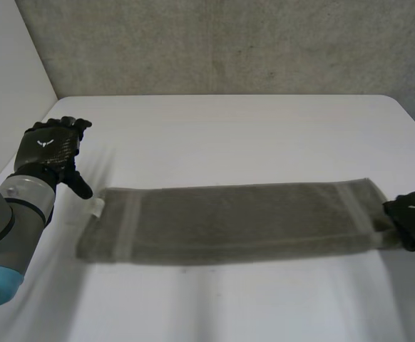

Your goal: Fold the towel.

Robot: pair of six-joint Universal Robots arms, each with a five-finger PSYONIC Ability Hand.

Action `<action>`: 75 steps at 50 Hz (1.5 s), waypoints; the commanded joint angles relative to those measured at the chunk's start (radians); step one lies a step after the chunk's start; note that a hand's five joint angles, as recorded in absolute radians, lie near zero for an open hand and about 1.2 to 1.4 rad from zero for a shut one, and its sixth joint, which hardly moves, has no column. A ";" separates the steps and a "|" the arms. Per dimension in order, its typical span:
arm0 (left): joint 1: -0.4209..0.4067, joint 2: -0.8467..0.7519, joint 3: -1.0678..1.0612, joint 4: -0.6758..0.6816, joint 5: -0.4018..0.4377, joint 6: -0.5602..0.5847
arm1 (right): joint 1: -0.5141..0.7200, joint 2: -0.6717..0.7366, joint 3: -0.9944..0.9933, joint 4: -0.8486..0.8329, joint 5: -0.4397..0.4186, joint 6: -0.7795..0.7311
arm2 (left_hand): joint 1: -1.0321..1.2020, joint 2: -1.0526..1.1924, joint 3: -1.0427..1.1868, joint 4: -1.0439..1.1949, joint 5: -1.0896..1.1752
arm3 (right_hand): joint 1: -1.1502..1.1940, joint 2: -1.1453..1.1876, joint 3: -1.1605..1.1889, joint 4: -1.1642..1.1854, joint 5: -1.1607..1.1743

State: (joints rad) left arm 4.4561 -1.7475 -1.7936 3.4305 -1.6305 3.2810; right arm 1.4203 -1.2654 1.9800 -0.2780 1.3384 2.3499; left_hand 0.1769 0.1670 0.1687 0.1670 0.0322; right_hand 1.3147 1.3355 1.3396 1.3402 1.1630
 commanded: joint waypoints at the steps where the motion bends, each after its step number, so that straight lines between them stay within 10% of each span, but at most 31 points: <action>1: -0.001 -0.004 -0.001 0.001 0.000 -0.001 | -0.165 0.021 -0.087 0.022 0.043 -0.162 | -0.002 0.008 0.007 0.008 -0.031 | 0.082 0.061 0.057 0.056 0.059; 12: 0.000 -0.007 0.000 0.009 0.000 -0.001 | -0.184 0.004 -0.251 0.069 0.136 -0.299 | -0.002 0.008 0.007 0.008 -0.031 | 0.082 0.061 0.057 0.056 0.059; 28: 0.000 0.000 -0.010 0.026 -0.002 0.000 | 0.799 0.033 -0.438 0.086 0.174 -0.172 | -0.002 0.008 0.007 0.008 -0.031 | 0.082 0.061 0.057 0.056 0.059; 36: -0.003 -0.001 -0.016 0.029 -0.002 0.000 | 1.022 0.170 -0.383 0.095 0.173 -0.178 | -0.002 0.008 0.006 0.008 -0.032 | 0.082 0.061 0.057 0.056 0.059; 58: -0.012 -0.013 -0.018 0.030 -0.002 0.002 | 1.036 0.110 -0.271 0.086 0.084 -0.164 | -0.002 0.008 0.006 0.008 -0.032 | 0.082 0.061 0.057 0.056 0.059; 60: -0.014 -0.013 -0.018 0.030 -0.002 0.002 | 1.036 0.115 -0.273 0.091 0.085 -0.164 | -0.002 0.008 0.006 0.008 -0.032 | -0.273 -0.293 -0.297 -0.298 -0.295; 61: -0.014 -0.015 -0.018 0.030 -0.002 0.002 | 1.037 0.115 -0.270 0.091 0.090 -0.162 | -0.002 0.008 0.007 0.008 -0.031 | -0.938 -0.959 -0.963 -0.964 -0.961; 63: -0.014 -0.015 -0.018 0.030 -0.002 0.002 | 1.034 0.106 -0.264 0.085 0.093 -0.156 | -0.002 0.008 0.006 0.008 -0.032 | -1.140 -1.161 -1.165 -1.166 -1.163; 75: -0.014 -0.015 -0.018 0.030 -0.002 0.002 | 0.673 -0.135 -0.150 0.080 0.122 0.291 | -0.002 0.008 0.006 0.008 -0.032 | -1.140 -1.161 -1.165 -1.166 -1.163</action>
State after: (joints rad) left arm 4.4430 -1.7620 -1.8117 3.4607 -1.6321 3.2823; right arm 2.3131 -1.2763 1.7595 -0.2152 1.4632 2.4309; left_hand 0.1755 0.1653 0.1687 0.1657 0.0335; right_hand 0.2360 0.2438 0.2469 0.2605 0.0610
